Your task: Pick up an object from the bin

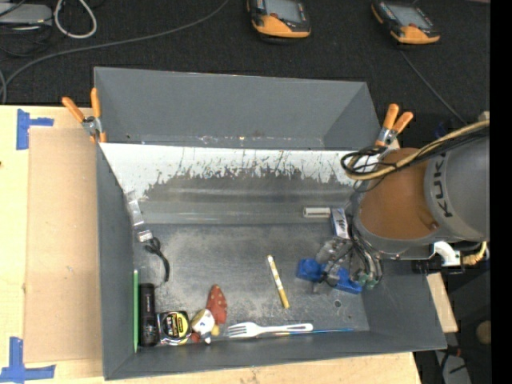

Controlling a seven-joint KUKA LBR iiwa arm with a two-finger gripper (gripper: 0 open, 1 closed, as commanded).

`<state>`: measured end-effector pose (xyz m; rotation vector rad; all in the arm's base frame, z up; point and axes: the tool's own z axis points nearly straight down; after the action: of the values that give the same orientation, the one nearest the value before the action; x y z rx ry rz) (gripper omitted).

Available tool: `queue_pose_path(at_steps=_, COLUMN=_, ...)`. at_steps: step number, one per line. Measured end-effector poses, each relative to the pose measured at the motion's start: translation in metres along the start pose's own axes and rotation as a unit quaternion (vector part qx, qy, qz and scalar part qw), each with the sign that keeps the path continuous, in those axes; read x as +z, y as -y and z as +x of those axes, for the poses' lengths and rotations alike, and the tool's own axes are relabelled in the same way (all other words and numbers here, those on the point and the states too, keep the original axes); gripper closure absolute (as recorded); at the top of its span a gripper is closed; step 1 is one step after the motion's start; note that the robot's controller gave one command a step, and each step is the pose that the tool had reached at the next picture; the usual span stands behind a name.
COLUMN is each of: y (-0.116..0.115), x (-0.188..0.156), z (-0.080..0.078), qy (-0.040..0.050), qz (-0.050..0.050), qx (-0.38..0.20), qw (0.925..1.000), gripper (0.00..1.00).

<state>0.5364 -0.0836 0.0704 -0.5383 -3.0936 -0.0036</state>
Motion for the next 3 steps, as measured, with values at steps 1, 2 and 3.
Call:
queue_pose_path(at_steps=1, y=0.0, x=0.0, z=0.0, qy=0.0, qz=0.0, qx=0.0, qw=1.0, gripper=1.0)
queue_pose_path(at_steps=2, y=0.0, x=-0.035, z=0.003, qy=-0.0053, qz=0.001, qx=-0.001, qw=1.0, gripper=1.0)
queue_pose_path(at_steps=3, y=0.0, x=-0.081, z=0.003, qy=-0.0055, qz=0.0, qx=-0.002, qw=1.0, gripper=1.0)
